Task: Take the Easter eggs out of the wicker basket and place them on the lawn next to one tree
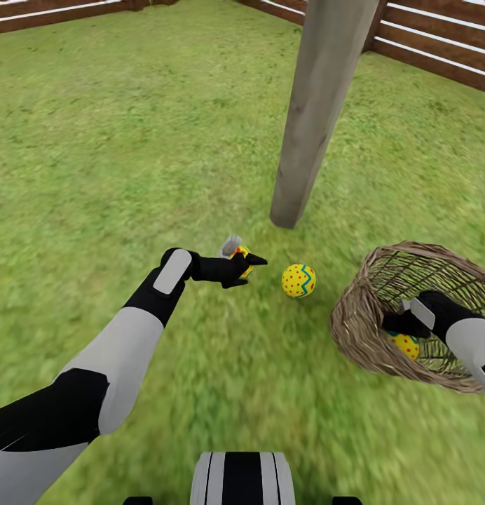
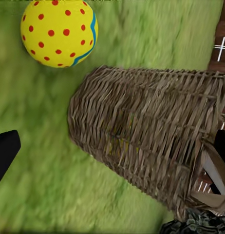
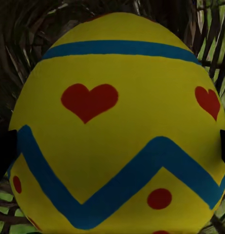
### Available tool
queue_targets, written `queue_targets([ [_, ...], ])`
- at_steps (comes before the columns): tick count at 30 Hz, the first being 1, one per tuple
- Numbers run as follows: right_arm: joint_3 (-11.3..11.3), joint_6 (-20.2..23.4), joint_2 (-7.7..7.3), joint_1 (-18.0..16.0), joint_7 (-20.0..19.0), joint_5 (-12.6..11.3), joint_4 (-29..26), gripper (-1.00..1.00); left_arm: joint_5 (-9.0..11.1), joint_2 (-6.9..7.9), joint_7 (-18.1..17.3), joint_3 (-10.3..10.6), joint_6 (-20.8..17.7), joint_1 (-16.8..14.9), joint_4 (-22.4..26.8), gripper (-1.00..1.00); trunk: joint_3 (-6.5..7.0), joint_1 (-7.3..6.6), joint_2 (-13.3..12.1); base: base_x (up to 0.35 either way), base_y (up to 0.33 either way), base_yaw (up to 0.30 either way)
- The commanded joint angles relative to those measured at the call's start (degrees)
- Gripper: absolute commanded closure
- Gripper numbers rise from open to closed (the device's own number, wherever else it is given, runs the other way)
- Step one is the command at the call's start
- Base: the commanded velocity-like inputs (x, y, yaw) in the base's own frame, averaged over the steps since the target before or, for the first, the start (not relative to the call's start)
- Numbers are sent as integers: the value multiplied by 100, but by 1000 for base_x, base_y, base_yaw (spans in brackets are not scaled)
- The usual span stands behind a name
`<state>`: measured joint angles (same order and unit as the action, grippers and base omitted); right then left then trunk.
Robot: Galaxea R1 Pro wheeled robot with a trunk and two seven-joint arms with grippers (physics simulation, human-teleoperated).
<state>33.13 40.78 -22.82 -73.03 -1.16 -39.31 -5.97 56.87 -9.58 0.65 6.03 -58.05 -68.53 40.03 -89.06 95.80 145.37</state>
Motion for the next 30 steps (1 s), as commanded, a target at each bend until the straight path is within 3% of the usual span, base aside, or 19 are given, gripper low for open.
queue_targets([
  [1, 35, 26, -9, -1, -9, -7, -18, 100, 1, 0, 11, 3, -13, -2, -3, -100, 19, -3, 0, 0, 0, 0],
  [5, 43, 28, -120, -1, 15, 81, -260, 100, -1, 0, 35, 3, -13, -2, -80, -100, 108, -13, -6, 0, 0, 0],
  [12, 41, 34, -186, -1, 30, 99, -518, 100, -3, 2, 15, 3, -19, -2, -169, -100, 263, -31, -15, 0, 0, 0],
  [30, 7, 44, -188, -1, 20, 90, -719, 100, 8, -8, 5, 12, -24, -2, -186, -100, 662, -78, -39, -132, 0, 0],
])
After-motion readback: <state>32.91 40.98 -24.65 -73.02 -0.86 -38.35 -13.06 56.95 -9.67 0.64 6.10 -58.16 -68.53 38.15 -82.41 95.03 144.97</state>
